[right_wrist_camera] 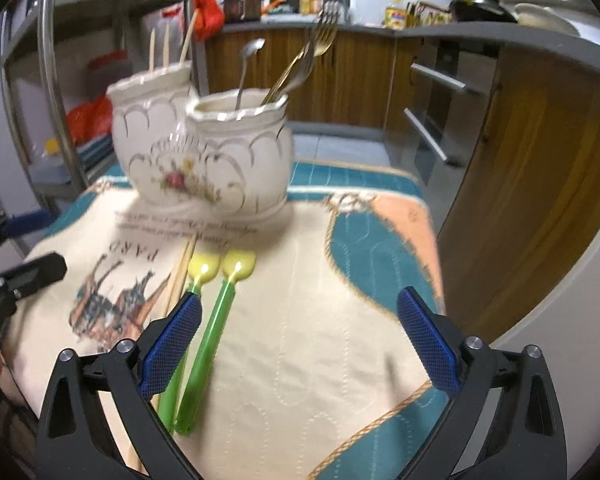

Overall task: Organize utensils
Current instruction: 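Withdraw both open tools back over the remaining utensils, then grasp a wooden chopstick with the left tool while the right tool grasps a green spoon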

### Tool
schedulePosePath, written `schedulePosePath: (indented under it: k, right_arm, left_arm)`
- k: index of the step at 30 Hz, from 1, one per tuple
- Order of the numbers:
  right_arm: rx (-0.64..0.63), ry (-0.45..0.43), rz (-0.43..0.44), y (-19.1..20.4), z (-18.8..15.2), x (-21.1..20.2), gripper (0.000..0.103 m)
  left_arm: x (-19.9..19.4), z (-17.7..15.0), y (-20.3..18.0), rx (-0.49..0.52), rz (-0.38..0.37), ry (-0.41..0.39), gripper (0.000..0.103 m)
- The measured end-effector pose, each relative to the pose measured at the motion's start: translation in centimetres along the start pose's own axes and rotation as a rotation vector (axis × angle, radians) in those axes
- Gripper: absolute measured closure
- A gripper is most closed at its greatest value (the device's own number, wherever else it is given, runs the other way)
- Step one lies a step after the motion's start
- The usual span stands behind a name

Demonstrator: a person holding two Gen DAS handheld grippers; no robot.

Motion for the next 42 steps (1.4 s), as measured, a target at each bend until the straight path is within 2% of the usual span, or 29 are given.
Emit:
schedulePosePath:
  k: [2, 4, 5, 7, 10, 15, 18, 20, 22, 27, 33, 42]
  right_arm:
    - [-0.005, 0.024, 0.013, 0.6, -0.4, 0.6, 0.016]
    - [-0.001, 0.05, 0.027, 1.1, -0.6, 0.9, 0.033]
    - [0.001, 0.056, 0.034, 1.3, -0.6, 1.0, 0.035]
    - [0.004, 0.077, 0.048, 1.8, -0.8, 1.4, 0.049]
    - [0.01, 0.097, 0.067, 2.4, -1.0, 1.9, 0.062]
    - [-0.008, 0.132, 0.074, 3.4, -1.2, 2.7, 0.077]
    - [-0.025, 0.134, 0.068, 4.0, -1.2, 2.8, 0.081]
    - [-0.024, 0.14, 0.082, 4.1, -1.2, 2.8, 0.089]
    - [-0.024, 0.142, 0.09, 4.2, -1.2, 2.8, 0.092]
    - [-0.007, 0.117, 0.098, 3.4, -0.5, 2.3, 0.093]
    - [0.061, 0.067, 0.1, 1.2, 0.9, 1.3, 0.093]
    - [0.1, 0.008, 0.111, -0.7, 2.3, -0.3, 0.093]
  left_arm:
    - [0.2, 0.0, -0.1, 0.004, 0.0, 0.007, 0.006]
    - [0.2, 0.0, -0.2, 0.008, -0.001, 0.008, 0.006]
    - [0.2, 0.0, -0.3, 0.011, -0.002, 0.008, 0.006]
    - [0.1, 0.0, -0.3, 0.012, -0.004, 0.007, 0.006]
    - [0.1, 0.0, -0.4, 0.014, -0.007, 0.005, 0.006]
    - [0.0, 0.0, -0.6, 0.017, -0.013, 0.004, 0.006]
    - [0.0, 0.0, -0.9, 0.027, -0.015, 0.006, 0.006]
    - [0.1, 0.1, -1.1, 0.031, -0.017, 0.008, 0.006]
    - [0.2, 0.1, -1.3, 0.033, -0.021, 0.011, 0.006]
    - [0.9, 0.3, -2.4, 0.015, -0.037, 0.041, 0.006]
    - [2.1, 0.0, -4.2, -0.044, -0.032, 0.115, 0.008]
    - [4.2, -1.0, -6.4, -0.032, 0.023, 0.236, 0.029]
Point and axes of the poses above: each gripper's, at about its wrist camera, not at the fingertips, and x roughly the way its jaws point, y to its left, z to its top, the point moved 6 cm from there along x, roughly the way its jaws point, and after that the axes turned 13 degrees about x, right-handed, at the moved point
